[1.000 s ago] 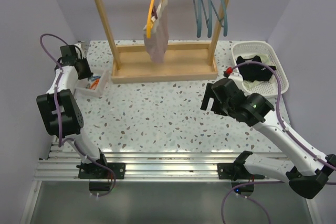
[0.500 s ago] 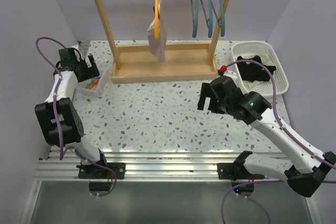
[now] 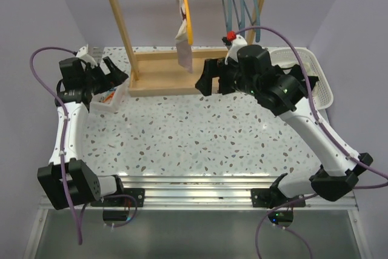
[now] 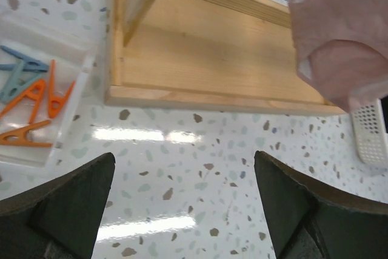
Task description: Remove the underwear clipped to the hanger
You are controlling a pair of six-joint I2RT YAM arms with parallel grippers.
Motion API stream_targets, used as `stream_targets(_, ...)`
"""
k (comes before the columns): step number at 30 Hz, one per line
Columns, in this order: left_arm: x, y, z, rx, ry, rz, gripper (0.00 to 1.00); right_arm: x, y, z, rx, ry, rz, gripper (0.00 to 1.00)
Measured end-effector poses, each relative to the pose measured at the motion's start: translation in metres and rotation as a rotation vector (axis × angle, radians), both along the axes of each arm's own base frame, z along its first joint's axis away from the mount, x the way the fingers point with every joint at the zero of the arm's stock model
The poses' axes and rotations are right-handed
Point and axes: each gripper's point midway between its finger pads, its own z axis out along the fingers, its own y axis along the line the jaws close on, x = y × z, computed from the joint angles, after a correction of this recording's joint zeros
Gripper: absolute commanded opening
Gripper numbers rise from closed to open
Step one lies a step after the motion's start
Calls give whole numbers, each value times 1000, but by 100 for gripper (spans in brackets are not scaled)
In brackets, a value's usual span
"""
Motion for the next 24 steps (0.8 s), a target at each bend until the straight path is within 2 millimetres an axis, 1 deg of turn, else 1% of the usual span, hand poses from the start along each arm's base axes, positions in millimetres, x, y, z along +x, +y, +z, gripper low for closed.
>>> stream_targets(2, -6, -17, 9, -39, -21, -54, 100, 12, 17, 28, 41, -62, 39, 98)
stream_targets(4, -14, -34, 17, -77, -38, -114, 100, 24, 28, 50, 72, -121, 54, 98)
stream_targets(6, -22, -47, 22, -109, -54, -166, 100, 35, 35, 65, 87, -164, 51, 98)
stream_targets(8, -29, -55, 25, -133, -61, -199, 100, 47, 38, 76, 88, -200, 28, 98)
stream_targets(11, -37, -63, 30, -154, -72, -233, 100, 74, 41, 91, 60, -266, -53, 98)
stream_targets(14, -42, -69, 34, -164, -86, -261, 100, 103, 41, 99, 2, -335, -148, 98)
stream_targets(18, -48, -75, 34, -176, -87, -285, 100, 133, 44, 100, -84, -404, -205, 98)
stream_targets(22, -52, -79, 32, -198, -78, -297, 100, 158, 55, 101, -130, -453, -221, 88)
stream_targets(24, -53, -81, 32, -206, -76, -306, 100, 165, 58, 95, -150, -455, -219, 84)
